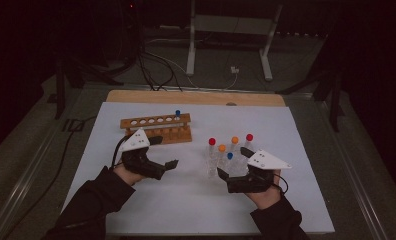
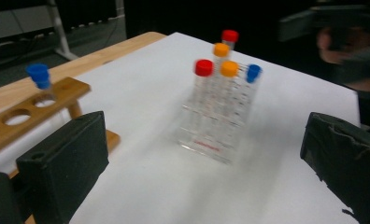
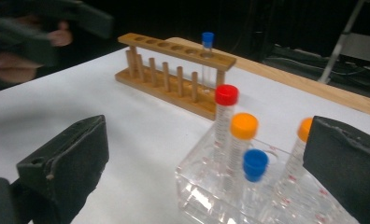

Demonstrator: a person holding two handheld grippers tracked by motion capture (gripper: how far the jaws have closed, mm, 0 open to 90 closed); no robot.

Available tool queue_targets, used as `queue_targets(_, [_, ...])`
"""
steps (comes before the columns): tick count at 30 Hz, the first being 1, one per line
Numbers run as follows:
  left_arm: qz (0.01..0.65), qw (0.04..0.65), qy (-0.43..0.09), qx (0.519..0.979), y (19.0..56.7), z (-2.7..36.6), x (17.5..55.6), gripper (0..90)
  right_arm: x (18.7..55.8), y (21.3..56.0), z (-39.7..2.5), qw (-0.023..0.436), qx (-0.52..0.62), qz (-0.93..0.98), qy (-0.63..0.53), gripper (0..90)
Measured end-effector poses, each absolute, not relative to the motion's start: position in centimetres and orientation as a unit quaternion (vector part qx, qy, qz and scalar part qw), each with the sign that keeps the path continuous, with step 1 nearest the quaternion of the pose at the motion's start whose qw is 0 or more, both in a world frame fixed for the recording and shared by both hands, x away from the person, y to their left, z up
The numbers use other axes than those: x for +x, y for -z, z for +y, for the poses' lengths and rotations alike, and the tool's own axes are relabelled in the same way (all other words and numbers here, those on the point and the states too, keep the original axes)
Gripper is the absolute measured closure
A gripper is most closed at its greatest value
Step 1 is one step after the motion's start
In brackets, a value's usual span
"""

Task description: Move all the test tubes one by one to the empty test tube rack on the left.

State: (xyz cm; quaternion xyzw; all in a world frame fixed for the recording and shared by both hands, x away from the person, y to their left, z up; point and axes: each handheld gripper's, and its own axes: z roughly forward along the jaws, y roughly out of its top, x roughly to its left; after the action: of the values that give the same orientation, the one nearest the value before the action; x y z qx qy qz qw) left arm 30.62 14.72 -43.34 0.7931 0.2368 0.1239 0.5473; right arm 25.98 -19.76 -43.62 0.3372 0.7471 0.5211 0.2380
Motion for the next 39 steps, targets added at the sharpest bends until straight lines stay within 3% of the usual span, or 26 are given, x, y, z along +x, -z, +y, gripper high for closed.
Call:
queue_targets(6, [0.231,0.550,-0.120,0.793,44.8,14.6,28.7,1.9,26.7,45.0,-20.4,0.242,0.365,0.747,-0.500,6.7])
queue_targets(9, [0.226,0.544,-0.121,0.799,45.3,14.4,28.1,1.9,27.1,45.3,-20.8,0.243,0.381,0.746,-0.489,17.0])
queue_targets(11, [0.225,0.542,-0.117,0.801,45.6,14.4,28.0,1.8,27.4,45.5,-20.9,0.239,0.392,0.748,-0.479,19.1])
queue_targets(12, [0.224,0.542,-0.113,0.802,45.6,14.4,27.9,1.9,27.5,45.8,-20.9,0.235,0.403,0.752,-0.465,25.6])
queue_targets(24, [0.216,0.537,-0.110,0.808,45.8,14.2,27.6,1.9,28.1,46.1,-20.4,0.211,0.410,0.788,-0.408,55.0])
queue_targets(39, [0.220,0.542,-0.110,0.804,45.8,14.3,27.9,1.9,29.4,46.4,-19.9,0.195,0.436,0.793,-0.378,68.4])
